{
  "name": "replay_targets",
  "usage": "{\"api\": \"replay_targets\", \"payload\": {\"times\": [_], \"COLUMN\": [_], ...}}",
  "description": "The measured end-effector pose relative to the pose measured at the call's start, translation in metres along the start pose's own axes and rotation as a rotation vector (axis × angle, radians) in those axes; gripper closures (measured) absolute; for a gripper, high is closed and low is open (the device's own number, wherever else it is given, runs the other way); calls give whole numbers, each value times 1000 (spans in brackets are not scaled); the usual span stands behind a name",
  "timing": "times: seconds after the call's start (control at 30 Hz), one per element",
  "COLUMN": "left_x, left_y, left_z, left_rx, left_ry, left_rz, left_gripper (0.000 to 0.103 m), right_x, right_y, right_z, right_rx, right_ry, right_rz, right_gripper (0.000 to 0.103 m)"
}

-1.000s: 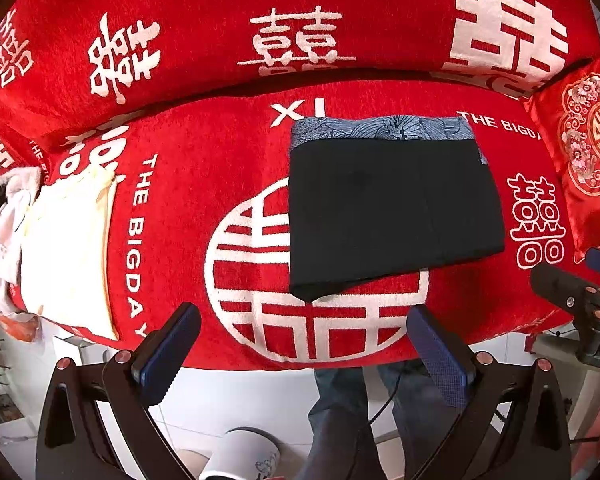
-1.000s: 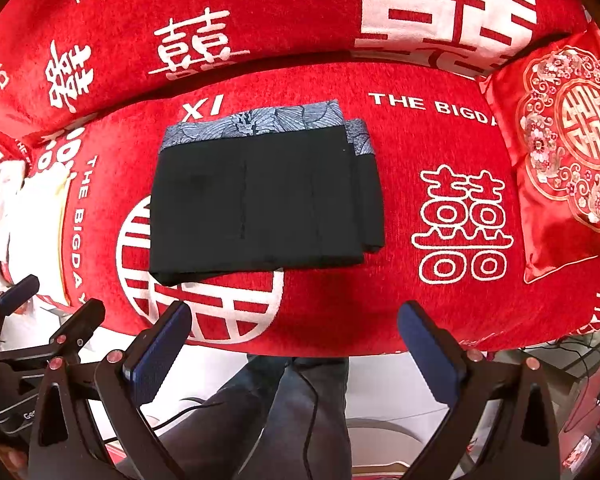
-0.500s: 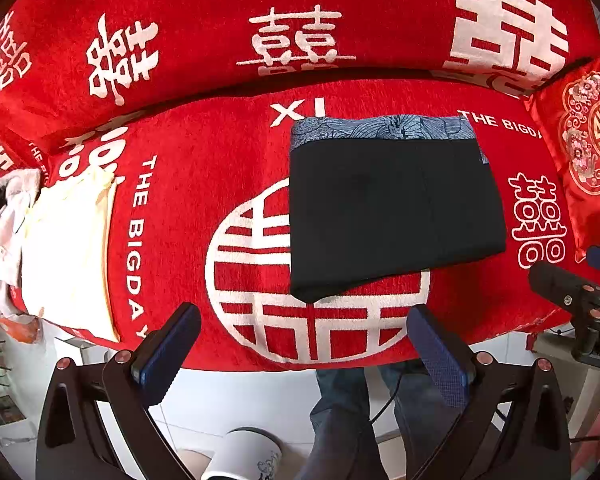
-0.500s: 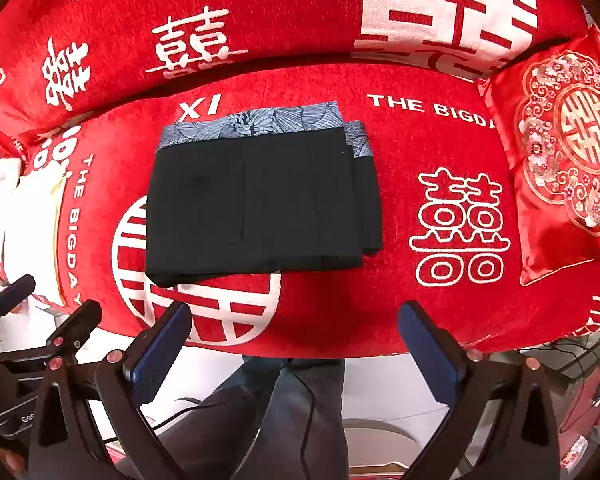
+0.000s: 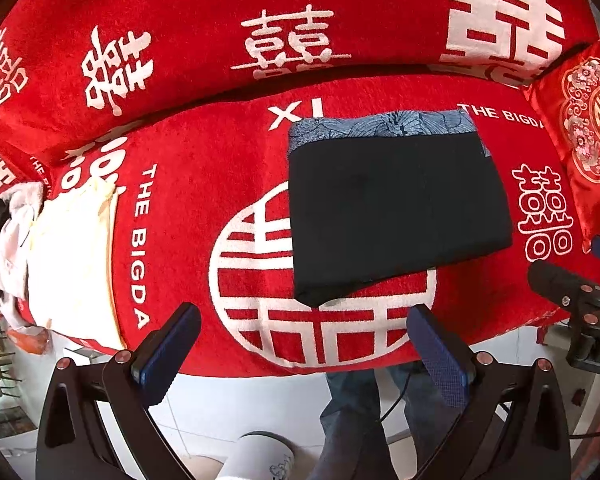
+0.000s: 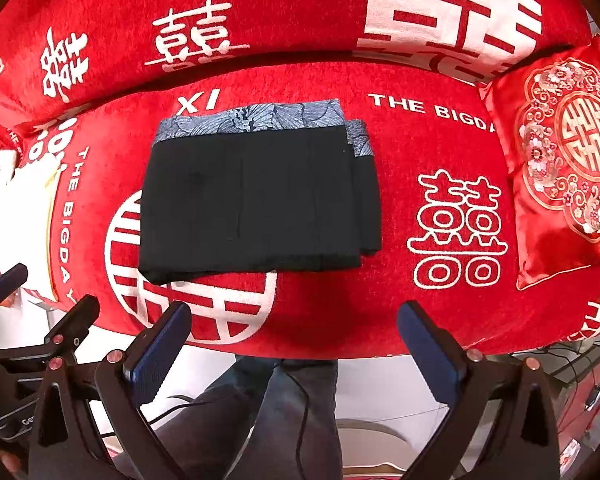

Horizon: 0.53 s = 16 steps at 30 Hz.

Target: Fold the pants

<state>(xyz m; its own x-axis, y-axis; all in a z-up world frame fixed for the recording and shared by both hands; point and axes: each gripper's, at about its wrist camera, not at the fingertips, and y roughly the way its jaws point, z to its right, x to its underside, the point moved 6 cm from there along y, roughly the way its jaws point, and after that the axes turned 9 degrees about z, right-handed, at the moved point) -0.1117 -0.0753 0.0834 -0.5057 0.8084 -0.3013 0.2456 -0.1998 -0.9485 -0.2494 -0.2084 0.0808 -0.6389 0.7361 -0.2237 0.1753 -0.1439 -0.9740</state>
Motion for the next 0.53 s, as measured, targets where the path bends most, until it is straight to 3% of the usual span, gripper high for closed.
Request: {"api": "replay_targets", "payload": {"times": [0.53], "left_x": [-1], "left_y": [-1], "left_z": [5], "left_rx": [22], "left_ry": [3], "left_rz": [18], "left_gripper": [0], "right_x": [3], "right_y": [3], "right_z": [1], "right_rx": [6], "right_ry": [-2], "right_rz": [-4], "right_gripper": [0]}}
